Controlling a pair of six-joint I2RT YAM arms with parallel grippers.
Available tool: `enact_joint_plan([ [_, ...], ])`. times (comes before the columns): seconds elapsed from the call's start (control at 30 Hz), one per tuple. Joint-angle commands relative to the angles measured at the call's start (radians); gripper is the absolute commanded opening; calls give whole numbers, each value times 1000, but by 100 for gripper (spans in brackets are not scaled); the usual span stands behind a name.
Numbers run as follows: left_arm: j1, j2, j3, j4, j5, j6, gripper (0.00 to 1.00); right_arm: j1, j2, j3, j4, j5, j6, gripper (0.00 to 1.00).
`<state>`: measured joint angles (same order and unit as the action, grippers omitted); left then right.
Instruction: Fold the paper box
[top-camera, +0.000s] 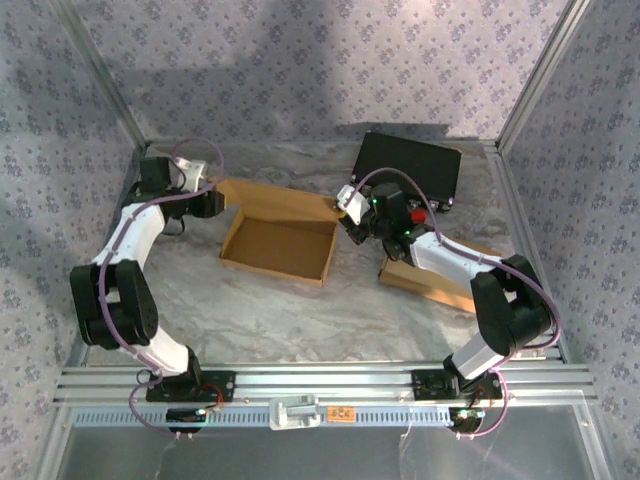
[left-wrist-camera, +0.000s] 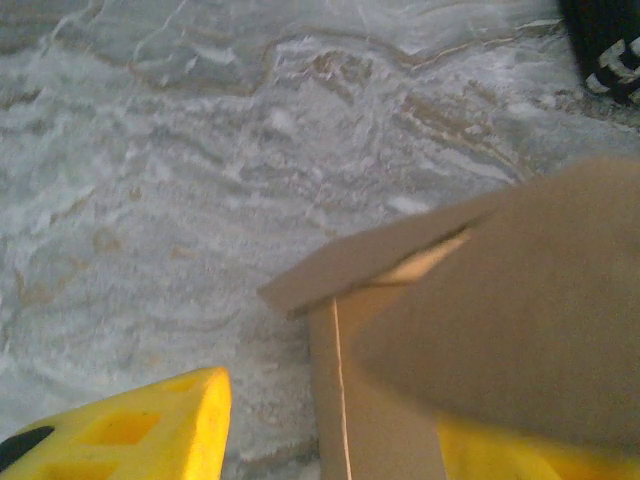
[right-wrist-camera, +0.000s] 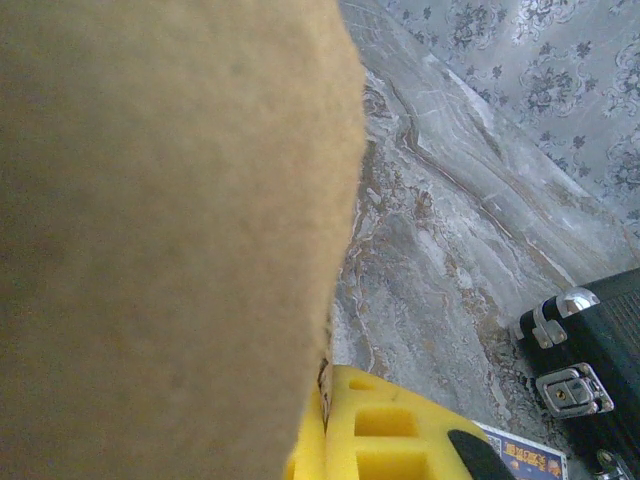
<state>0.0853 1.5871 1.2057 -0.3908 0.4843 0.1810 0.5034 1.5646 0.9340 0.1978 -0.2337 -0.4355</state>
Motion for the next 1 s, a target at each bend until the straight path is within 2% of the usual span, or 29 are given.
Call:
enact_joint_plan([
  [0.0,5,23,75,28,57,91,56,-3,10,37,-14,-21,-16,0],
  [0.3,-26,97,124,-2,98,100,49,3,29,52,-18,-8,-11,0],
  [0.5,-66,93,112,-30,37,120,41,6,38,55,-12,8,-12,0],
  [0.73,-85,88,137,-33,-7,68,22,8,47,75,-6,46,20,0],
  [0.8,-104,89,140,-37,-36,52,14,17,54,92,-10,70,47,0],
  [0.87,-122,88,138,-29,-68,-3,7,36,73,129,-31,139,103,0],
  [0.97,-142,51,78,52,-128,-116,5,76,100,175,-46,242,216,0],
])
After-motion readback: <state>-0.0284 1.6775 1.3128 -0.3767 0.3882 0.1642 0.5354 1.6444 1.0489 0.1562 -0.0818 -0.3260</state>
